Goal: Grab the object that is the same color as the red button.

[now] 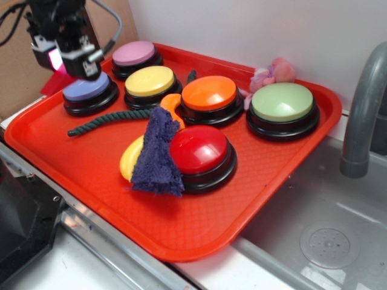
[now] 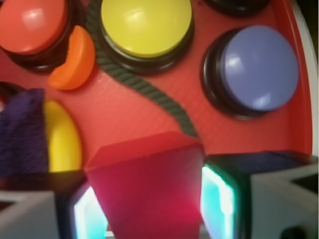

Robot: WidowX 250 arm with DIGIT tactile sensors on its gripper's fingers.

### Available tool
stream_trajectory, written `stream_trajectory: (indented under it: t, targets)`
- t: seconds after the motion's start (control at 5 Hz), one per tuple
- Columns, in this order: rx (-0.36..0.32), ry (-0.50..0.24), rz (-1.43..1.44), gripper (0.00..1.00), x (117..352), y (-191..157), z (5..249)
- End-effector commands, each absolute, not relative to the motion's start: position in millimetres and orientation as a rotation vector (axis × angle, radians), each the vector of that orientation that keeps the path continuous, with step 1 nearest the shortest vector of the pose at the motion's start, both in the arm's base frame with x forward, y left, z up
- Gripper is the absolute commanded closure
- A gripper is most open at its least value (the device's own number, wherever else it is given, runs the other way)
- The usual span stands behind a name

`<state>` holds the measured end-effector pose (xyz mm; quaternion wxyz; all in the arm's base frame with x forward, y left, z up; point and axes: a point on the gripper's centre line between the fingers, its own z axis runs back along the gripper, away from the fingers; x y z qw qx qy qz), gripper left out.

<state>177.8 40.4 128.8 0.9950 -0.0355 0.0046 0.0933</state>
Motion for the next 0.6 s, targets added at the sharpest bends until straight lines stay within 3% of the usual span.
stream_trajectory:
  t: [0.0, 0.2, 0.4]
  targets:
    - [-0.089, -0.125, 0.317, 1.00, 194, 46, 200]
    - [-0.082, -0.151, 0.359, 1.00, 197, 50, 207]
    - [-0.039, -0.051, 0.353, 1.00, 194, 58, 196]
